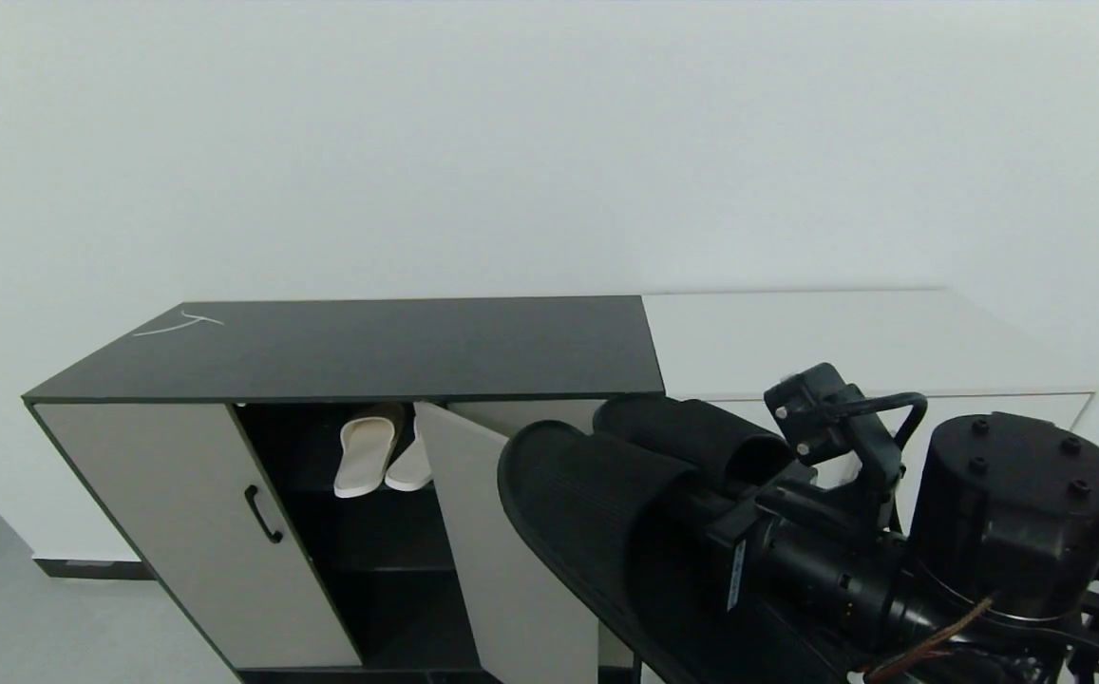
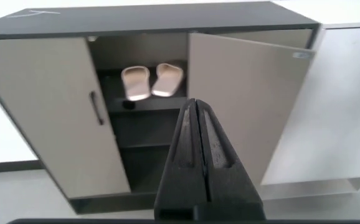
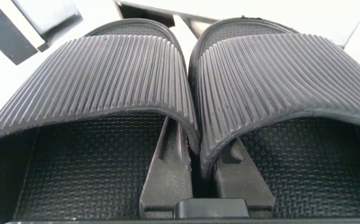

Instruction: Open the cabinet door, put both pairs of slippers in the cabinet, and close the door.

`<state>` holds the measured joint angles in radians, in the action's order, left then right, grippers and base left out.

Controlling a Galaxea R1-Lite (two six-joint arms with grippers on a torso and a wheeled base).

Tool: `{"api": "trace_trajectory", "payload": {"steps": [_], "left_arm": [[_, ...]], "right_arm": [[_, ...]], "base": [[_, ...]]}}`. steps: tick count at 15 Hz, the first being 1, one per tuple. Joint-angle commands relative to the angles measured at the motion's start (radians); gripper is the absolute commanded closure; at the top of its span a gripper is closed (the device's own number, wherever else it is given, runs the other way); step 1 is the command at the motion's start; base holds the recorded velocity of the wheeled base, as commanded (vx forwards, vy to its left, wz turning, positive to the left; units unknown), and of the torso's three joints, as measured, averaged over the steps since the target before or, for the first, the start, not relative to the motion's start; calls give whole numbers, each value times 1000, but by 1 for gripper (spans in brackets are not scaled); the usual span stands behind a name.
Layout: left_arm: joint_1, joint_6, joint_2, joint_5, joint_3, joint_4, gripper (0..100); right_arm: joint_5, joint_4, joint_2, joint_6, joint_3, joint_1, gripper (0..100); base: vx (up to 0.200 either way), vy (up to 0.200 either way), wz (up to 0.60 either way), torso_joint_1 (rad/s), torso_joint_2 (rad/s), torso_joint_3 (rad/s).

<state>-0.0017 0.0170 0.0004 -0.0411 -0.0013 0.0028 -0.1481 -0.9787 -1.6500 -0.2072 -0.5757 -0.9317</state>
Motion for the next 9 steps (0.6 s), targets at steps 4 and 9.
{"api": "trace_trajectory", "payload": {"steps": [4,9], "left_arm": [[0,0,1,0,0,0,100],[0,0,3,0,0,0,100]], "right_arm": [[22,-66,3,3,30,1,100],[22,-66,-7,9,30,1,100]], "base": [[0,200,0,2,6,5],[0,200,0,0,2,0]]}}
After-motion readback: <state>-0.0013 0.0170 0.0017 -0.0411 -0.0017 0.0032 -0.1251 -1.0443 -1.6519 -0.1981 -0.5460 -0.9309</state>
